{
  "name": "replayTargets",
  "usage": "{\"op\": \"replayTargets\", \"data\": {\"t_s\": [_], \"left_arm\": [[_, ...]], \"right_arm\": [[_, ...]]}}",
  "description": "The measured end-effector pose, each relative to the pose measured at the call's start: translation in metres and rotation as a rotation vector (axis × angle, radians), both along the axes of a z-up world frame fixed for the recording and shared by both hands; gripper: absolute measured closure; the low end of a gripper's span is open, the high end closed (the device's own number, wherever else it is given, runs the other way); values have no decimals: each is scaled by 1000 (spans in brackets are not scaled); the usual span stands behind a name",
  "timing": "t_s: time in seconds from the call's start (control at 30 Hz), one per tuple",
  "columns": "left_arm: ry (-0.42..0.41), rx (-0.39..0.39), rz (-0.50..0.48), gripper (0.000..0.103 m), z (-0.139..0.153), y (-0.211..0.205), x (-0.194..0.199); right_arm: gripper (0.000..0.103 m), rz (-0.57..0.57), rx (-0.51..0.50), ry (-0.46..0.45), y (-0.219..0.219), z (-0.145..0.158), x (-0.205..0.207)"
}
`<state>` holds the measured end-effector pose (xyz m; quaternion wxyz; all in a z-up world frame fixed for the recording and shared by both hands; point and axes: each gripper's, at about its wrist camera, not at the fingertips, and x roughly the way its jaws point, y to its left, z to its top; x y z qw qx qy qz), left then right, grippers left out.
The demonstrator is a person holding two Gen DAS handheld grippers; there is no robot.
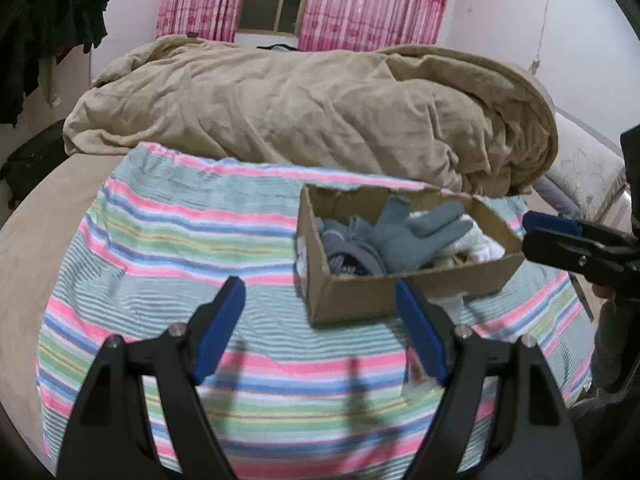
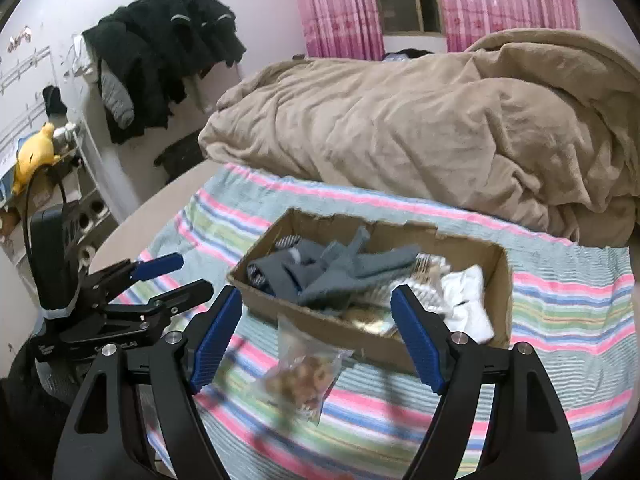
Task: Organize objects
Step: 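Grasp the clear snack bag with the right tool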
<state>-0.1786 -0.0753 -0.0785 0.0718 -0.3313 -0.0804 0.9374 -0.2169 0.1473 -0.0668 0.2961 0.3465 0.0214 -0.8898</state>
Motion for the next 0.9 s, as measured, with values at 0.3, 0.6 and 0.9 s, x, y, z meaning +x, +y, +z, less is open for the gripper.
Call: {"op": "replayTargets", "data": {"t_s": [0.3,0.6,0.9], "left_arm": [[-50,-42,-26,24,-20,6,4],[-105,-57,-40,24,-38,8,3],[-151,-75,-61,24,-54,19,2]], "right_arm": [[23,54,49,-60,-17,-25,-1],[23,53,101,-190,-31,-68,-11],[39,71,140,-206,-40,-92,-11]]}}
